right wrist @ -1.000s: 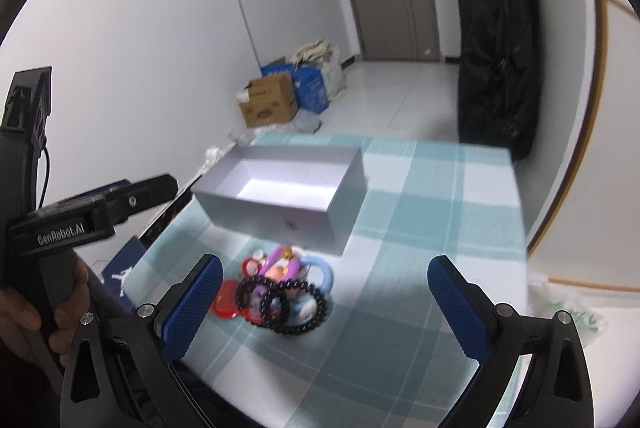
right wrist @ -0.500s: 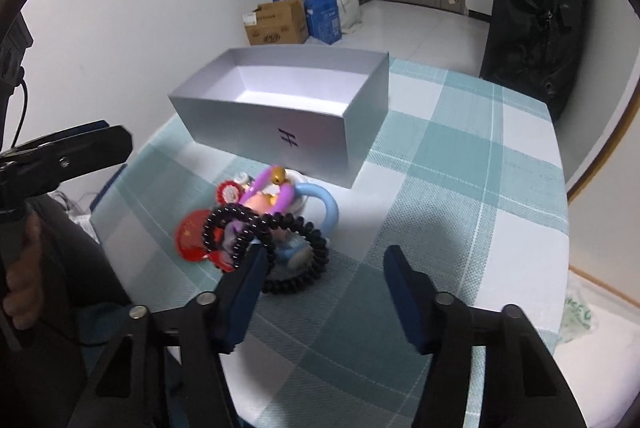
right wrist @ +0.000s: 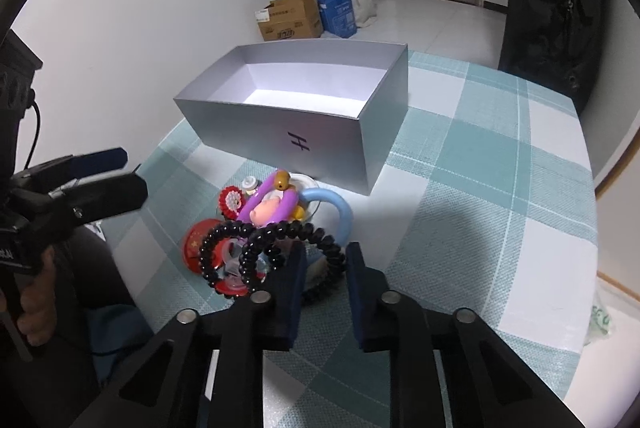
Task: Organize jewelry
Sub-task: 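Lower the right gripper onto the black coiled bracelets and close it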
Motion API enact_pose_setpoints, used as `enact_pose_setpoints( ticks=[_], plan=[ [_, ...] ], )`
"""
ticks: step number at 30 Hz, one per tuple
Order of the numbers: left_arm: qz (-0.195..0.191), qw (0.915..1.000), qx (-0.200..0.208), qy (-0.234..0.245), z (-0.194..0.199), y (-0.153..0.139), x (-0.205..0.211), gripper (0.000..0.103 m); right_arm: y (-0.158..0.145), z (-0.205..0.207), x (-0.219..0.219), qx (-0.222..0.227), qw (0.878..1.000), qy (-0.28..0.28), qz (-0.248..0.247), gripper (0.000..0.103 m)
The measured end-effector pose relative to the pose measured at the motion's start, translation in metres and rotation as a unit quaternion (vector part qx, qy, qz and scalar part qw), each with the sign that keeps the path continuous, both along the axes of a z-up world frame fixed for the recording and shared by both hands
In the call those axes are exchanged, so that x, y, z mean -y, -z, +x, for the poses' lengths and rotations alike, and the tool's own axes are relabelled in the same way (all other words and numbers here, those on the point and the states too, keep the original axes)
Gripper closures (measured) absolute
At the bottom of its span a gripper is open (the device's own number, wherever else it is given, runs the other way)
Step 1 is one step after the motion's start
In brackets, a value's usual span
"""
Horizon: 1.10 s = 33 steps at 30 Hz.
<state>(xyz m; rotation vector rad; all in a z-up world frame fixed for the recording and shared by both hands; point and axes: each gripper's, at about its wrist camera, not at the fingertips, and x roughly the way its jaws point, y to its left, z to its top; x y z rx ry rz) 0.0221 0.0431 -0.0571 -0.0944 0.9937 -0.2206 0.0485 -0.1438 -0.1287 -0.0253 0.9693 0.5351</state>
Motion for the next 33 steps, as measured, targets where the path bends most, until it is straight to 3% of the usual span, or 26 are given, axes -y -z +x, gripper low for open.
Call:
enact_pose_setpoints(
  ticks=[3, 12, 22, 25, 30, 33],
  plan=[
    [-0.002, 1.0000, -0.007, 0.007, -0.002, 0.002, 0.000, 0.015, -0.002, 0.000, 0.005, -0.004, 1.000, 0.005, 0.015, 0.093],
    [-0.006, 0.9993, -0.002, 0.037, -0.009, 0.002, 0.013, 0.023, -0.016, -0.005, 0.017, 0.010, 0.999, 0.019, 0.046, 0.093],
    [0.037, 0.9969, -0.002, 0.069, -0.005, 0.018, 0.033, 0.025, -0.026, -0.008, 0.030, 0.021, 0.997, 0.036, 0.072, 0.093],
    [0.031, 0.9964, -0.023, 0.075, -0.003, 0.024, 0.033, 0.046, -0.027, -0.010, 0.032, 0.023, 0.996, 0.037, 0.076, 0.093],
    [-0.006, 0.9966, -0.037, 0.074, -0.001, 0.023, 0.029, 0.052, -0.028, -0.010, 0.039, 0.021, 0.995, 0.045, 0.083, 0.093],
    [-0.019, 0.9959, -0.041, 0.078, 0.000, 0.022, 0.030, 0.069, -0.030, -0.010, 0.040, 0.023, 0.995, 0.046, 0.086, 0.093]
  ],
)
